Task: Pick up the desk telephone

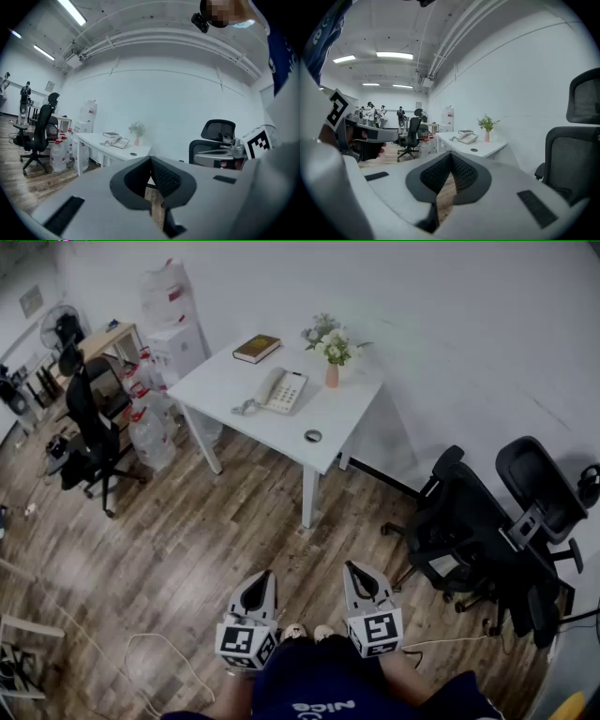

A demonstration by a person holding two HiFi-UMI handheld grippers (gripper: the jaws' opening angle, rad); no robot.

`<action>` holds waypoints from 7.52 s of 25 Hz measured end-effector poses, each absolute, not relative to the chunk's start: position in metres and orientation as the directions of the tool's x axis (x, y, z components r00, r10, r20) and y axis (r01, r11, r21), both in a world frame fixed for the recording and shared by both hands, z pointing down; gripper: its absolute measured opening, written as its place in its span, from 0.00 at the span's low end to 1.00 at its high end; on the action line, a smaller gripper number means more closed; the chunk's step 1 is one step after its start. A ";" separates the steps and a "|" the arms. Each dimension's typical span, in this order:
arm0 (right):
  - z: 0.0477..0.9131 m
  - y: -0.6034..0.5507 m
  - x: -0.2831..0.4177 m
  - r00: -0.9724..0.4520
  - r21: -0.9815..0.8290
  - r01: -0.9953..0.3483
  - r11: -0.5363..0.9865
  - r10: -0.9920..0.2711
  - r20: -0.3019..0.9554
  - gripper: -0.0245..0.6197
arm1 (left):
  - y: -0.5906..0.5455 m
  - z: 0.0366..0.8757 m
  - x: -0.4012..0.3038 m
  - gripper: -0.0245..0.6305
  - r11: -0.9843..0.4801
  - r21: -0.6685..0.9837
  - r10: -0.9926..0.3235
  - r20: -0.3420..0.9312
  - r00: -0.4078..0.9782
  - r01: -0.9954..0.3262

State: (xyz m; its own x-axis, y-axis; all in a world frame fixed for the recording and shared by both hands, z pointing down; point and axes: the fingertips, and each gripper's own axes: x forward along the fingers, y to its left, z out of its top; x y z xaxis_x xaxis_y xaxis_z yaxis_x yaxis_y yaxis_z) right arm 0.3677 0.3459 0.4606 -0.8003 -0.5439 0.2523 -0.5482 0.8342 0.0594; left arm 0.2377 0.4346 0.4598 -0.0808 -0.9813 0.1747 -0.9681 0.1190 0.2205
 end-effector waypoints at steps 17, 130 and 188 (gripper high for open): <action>0.464 0.341 0.332 -0.799 0.041 -0.559 0.828 -0.551 0.240 0.07 | 0.418 0.470 0.211 0.06 0.085 0.202 -0.980 0.191 -0.046 -0.976; 0.588 -0.203 -0.033 -0.720 -0.658 -0.681 0.320 -0.453 0.526 0.30 | -0.200 0.597 -0.208 0.54 -0.064 0.752 -0.554 0.520 0.650 -0.656; 0.621 -0.209 -0.049 -0.744 -0.756 -0.626 0.189 -0.433 0.508 0.27 | -0.209 0.621 -0.182 0.58 -0.122 0.914 -0.394 0.314 0.864 -0.387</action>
